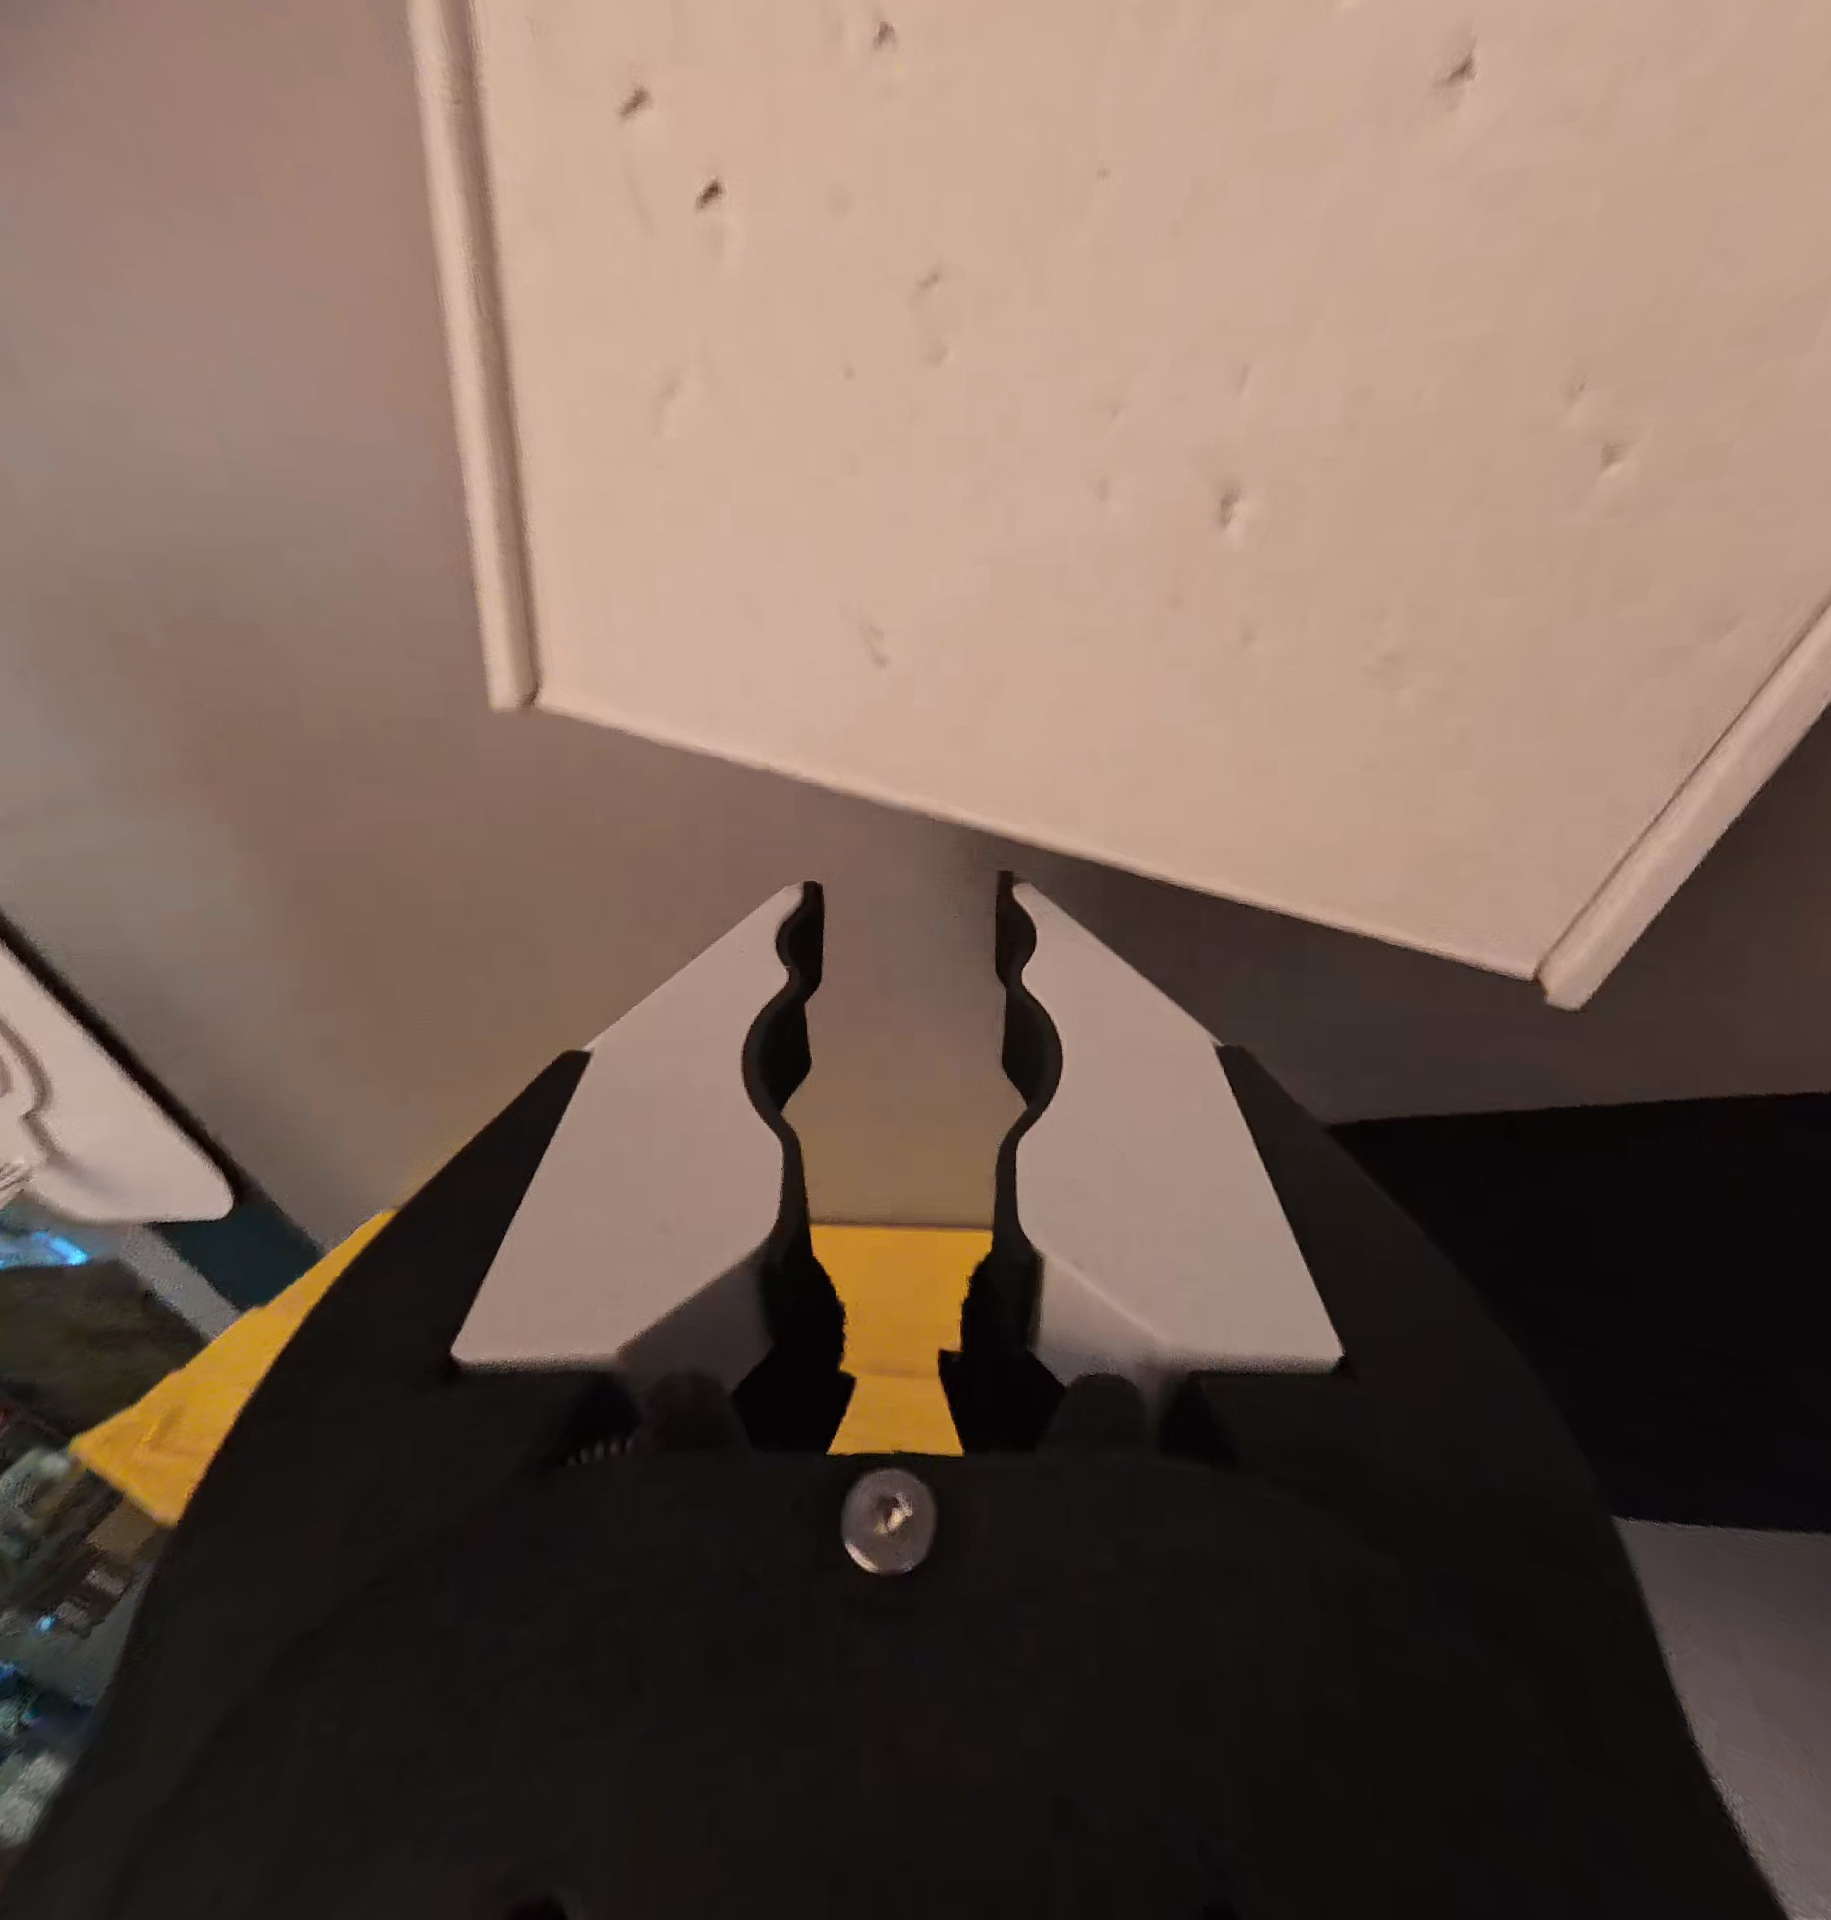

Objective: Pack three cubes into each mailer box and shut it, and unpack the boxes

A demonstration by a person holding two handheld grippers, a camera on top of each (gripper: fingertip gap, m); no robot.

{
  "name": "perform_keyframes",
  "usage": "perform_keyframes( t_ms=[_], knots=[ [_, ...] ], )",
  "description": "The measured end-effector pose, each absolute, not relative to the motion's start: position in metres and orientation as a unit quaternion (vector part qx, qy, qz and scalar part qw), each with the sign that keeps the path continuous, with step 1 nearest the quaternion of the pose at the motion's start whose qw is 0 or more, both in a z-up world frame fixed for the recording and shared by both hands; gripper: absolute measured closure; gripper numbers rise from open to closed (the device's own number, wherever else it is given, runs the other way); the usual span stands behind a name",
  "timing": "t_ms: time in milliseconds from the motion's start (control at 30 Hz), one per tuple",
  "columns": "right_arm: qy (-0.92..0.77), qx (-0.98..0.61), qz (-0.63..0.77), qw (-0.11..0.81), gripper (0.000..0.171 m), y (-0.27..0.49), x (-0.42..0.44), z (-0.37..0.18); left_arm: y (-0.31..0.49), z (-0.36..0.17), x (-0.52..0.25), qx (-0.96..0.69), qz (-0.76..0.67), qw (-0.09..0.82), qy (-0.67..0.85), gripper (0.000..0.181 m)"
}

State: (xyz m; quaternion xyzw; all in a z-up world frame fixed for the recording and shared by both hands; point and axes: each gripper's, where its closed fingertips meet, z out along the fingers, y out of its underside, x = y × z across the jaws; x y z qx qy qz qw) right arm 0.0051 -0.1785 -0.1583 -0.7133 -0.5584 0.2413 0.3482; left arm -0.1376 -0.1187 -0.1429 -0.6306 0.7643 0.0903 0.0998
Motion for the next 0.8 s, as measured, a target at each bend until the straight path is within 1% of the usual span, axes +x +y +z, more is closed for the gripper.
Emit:
perform_keyframes(
  t_ms=[67,133,167,200,333,600,800],
  knots=[
    [-0.547,-0.715,0.249,0.357,0.062,-0.179,0.002,-0.154,-0.124,-0.153,-0.133,-0.630,0.071,0.087,0.769,0.147],
    [-0.542,-0.714,0.267,0.354,0.062,-0.184,-0.002,-0.152,-0.129,-0.159,-0.128,-0.634,0.050,0.080,0.768,0.140],
    [-0.539,-0.715,0.265,0.357,0.061,-0.184,-0.004,-0.152,-0.131,-0.161,-0.124,-0.635,0.040,0.083,0.767,0.139],
    [-0.539,-0.716,0.261,0.358,0.057,-0.183,-0.004,-0.153,-0.133,-0.161,-0.121,-0.635,0.030,0.084,0.767,0.145],
    [-0.541,-0.711,0.260,0.365,0.054,-0.183,-0.005,-0.152,-0.135,-0.162,-0.121,-0.632,0.029,0.079,0.771,0.150],
    [-0.556,-0.703,0.269,0.354,0.052,-0.184,-0.004,-0.152,-0.141,-0.166,-0.119,-0.625,0.035,0.059,0.777,0.149],
    [-0.565,-0.694,0.273,0.352,0.051,-0.183,-0.003,-0.154,-0.143,-0.166,-0.116,-0.625,0.033,0.061,0.777,0.143]
  ],
)
